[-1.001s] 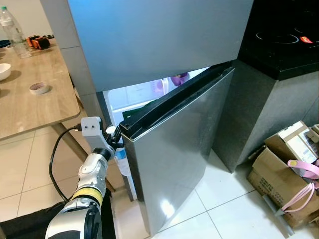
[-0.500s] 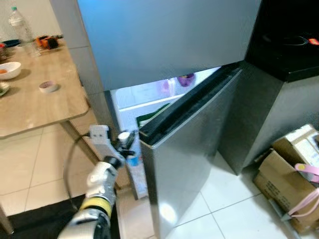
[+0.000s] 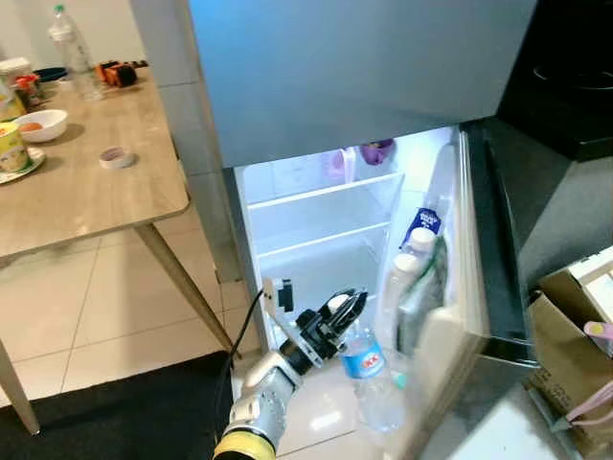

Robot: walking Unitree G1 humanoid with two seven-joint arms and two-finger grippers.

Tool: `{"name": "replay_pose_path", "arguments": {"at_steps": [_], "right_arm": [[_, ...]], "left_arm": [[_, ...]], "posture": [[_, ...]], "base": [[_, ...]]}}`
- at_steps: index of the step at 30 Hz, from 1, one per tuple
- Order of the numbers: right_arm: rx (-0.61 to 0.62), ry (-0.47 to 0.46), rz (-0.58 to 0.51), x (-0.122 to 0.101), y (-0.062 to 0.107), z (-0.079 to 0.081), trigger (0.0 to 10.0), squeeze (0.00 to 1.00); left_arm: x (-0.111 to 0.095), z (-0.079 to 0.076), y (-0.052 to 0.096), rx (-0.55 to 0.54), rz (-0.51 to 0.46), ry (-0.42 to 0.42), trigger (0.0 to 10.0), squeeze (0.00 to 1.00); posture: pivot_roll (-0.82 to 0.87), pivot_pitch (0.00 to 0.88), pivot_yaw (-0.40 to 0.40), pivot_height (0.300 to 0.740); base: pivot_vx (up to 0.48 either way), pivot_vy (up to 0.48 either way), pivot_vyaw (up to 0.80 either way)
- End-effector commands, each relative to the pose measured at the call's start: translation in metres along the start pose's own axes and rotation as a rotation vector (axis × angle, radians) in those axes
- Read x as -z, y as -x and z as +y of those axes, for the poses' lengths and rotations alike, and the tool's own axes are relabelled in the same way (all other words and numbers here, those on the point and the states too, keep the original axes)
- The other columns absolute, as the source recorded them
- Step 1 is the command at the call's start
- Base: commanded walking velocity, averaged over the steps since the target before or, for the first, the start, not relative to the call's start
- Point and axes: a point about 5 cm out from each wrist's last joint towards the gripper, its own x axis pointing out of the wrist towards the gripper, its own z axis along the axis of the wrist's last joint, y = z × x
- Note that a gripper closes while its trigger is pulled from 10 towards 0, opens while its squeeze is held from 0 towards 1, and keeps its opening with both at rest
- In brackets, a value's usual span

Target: Restocking fridge

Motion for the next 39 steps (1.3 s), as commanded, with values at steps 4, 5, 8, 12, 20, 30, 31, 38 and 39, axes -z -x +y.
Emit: {"name": "replay_pose_path", "arguments": {"at_steps": [4, 5, 8, 12, 20, 30, 31, 38, 39], "right_arm": [[0.010, -0.007, 0.022, 0.006, 0.001, 0.000, 10.0, 0.00], [0.010, -0.007, 0.022, 0.006, 0.001, 0.000, 10.0, 0.00], [0.013, -0.004, 0.028, 0.007, 0.001, 0.000, 10.0, 0.00], [-0.019, -0.021, 0.015, 0.007, 0.001, 0.002, 10.0, 0.00], [-0.170, -0.049, -0.121, -0.019, -0.002, 0.018, 10.0, 0.00], [-0.259, -0.015, -0.202, -0.045, -0.004, 0.035, 10.0, 0.00], [-0.249, -0.013, -0.193, -0.045, -0.004, 0.035, 10.0, 0.00], [-0.181, -0.016, -0.121, -0.026, -0.004, 0.026, 10.0, 0.00], [-0.175, -0.017, -0.112, -0.022, -0.003, 0.025, 10.0, 0.00]], "left_arm": [[0.014, 0.033, 0.050, -0.255, 0.104, 0.006, 10.0, 0.00], [0.014, 0.033, 0.050, -0.255, 0.104, 0.006, 10.0, 0.00], [0.020, 0.047, 0.082, -0.395, 0.155, 0.030, 10.0, 0.00], [0.035, 0.062, 0.157, -0.772, 0.271, 0.042, 10.0, 0.00], [0.067, 0.048, 0.232, -1.110, 0.445, 0.112, 10.0, 0.00], [0.093, 0.023, 0.282, -1.314, 0.592, 0.159, 10.0, 0.00], [0.093, 0.023, 0.285, -1.338, 0.593, 0.150, 10.0, 0.00], [0.083, 0.031, 0.281, -1.374, 0.566, 0.096, 10.0, 0.00], [0.082, 0.032, 0.280, -1.376, 0.566, 0.087, 10.0, 0.00]], "posture": [[-0.08, 0.054, 0.012, 0.740], [-0.08, 0.054, 0.012, 0.740], [-0.08, 0.054, 0.012, 0.740], [-0.09, 0.041, 0.020, 0.740], [-0.09, 0.032, 0.013, 0.740], [-0.09, 0.024, 0.016, 0.740], [-0.08, 0.022, 0.014, 0.740], [-0.08, 0.026, 0.014, 0.740], [-0.08, 0.026, 0.014, 0.740]], "base": [[0.000, 0.000, 0.00], [0.000, 0.000, 0.00], [0.000, 0.000, 0.00], [0.000, 0.000, 0.00], [0.000, 0.000, 0.00], [0.000, 0.000, 0.00], [0.000, 0.000, 0.00], [0.000, 0.000, 0.00], [0.000, 0.000, 0.00]]}}
